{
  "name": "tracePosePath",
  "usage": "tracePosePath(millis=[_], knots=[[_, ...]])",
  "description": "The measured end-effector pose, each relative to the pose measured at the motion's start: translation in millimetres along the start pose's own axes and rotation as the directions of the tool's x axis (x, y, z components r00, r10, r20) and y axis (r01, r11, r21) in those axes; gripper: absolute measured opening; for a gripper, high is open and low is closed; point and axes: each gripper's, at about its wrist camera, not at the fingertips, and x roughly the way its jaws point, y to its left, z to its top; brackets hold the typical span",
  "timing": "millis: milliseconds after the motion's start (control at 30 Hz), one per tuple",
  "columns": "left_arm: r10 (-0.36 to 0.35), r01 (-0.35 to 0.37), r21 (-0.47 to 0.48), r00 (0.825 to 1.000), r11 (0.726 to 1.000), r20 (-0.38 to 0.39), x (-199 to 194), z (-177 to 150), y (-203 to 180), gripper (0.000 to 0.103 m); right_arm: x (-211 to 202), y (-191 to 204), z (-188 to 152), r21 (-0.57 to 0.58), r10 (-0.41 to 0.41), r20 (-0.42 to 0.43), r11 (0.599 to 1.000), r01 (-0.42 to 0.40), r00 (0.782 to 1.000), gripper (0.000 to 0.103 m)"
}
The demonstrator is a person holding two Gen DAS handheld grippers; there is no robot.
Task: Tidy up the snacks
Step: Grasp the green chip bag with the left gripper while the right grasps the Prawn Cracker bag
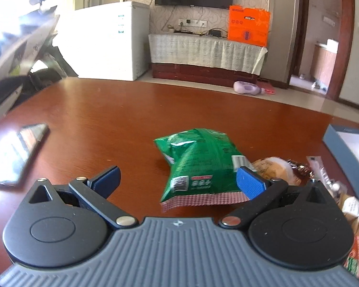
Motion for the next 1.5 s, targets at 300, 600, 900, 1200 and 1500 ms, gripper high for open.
tracePosePath(millis=[300,600,900,1200,1500], knots=[[-0.023,0.027,0.063,0.998,0.998,-0.057,31.9,6.9,-7.0,0.103,33.3,22.7,1.6,-0.173,0.02,-0.063,0.984,-0.03,0.998,0.085],[-0.046,0.05,0.053,0.996,0.997,-0.078,51.9,10.9,-1.4,0.103,27.3,24.0,5.7,-0.171,-0.031,-0.028,0.985,0.025,0.999,0.084],[-0.052,0.057,0.067,0.996,0.996,-0.072,63.8,10.9,2.8,0.103,27.7,10.2,11.5,-0.116,-0.026,-0.024,0.993,0.023,0.999,0.085],[-0.082,0.091,0.164,0.995,0.982,-0.06,68.2,5.5,-5.3,0.103,50.1,24.6,10.6,-0.233,0.009,-0.102,0.972,-0.033,0.995,0.083],[-0.122,0.144,0.265,0.988,0.953,-0.099,79.4,-0.8,-19.1,0.04,45.4,18.6,14.7,-0.21,0.007,-0.082,0.977,-0.024,0.997,0.067]])
